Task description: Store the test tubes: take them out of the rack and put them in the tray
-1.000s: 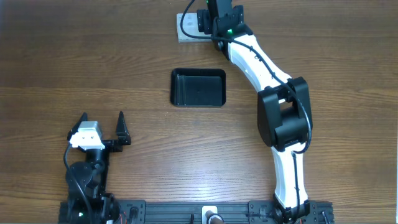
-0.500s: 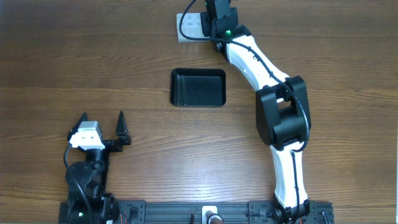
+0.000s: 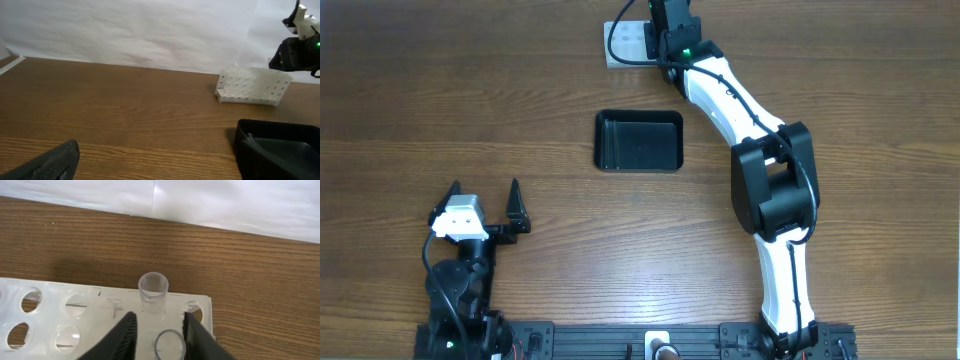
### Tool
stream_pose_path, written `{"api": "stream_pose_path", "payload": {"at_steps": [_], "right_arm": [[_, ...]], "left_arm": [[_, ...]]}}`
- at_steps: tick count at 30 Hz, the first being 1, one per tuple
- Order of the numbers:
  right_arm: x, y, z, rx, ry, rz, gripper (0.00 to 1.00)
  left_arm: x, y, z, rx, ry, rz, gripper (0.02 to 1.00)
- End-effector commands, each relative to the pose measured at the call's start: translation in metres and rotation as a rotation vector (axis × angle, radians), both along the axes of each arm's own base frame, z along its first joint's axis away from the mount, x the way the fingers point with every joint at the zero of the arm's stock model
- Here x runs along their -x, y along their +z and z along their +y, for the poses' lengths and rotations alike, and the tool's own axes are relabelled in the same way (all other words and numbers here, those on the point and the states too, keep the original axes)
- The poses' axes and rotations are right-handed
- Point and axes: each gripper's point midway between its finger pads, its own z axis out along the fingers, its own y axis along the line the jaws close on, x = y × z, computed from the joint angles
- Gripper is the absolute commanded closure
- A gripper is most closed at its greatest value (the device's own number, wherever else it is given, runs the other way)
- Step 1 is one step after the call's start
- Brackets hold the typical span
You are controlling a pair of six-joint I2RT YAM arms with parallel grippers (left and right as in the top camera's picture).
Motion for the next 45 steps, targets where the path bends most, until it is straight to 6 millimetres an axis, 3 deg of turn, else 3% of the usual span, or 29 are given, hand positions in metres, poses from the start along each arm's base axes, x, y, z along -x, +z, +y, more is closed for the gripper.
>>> {"api": "stream_pose_path", "payload": {"at_steps": [1, 7, 20, 37, 45], "right_arm": [[-0.002, 0.002, 0.009, 0.001, 0.003, -0.014, 0.772], [-0.001, 0.002, 0.011, 0.001, 0.006, -0.014, 0.860], [0.001, 0.008, 0.021, -0.003, 0.023, -0.024, 0.890], [0.004, 0.050, 0.018, -0.024, 0.017, -0.079, 0.901], [0.013, 0.098, 0.014, -0.048, 0.018, -0.136, 0.912]], "left_arm": [[0.000, -0.001, -0.003, -0.014, -0.016, -0.003, 0.020], [0.000, -0.001, -0.003, -0.014, -0.016, -0.003, 0.020], [0.000, -0.001, -0.003, -0.014, -0.016, -0.003, 0.020], [0.000, -0.001, -0.003, -0.014, -0.016, -0.003, 0.020], [0.000, -0.001, -0.003, -0.014, -0.016, -0.003, 0.023]]}}
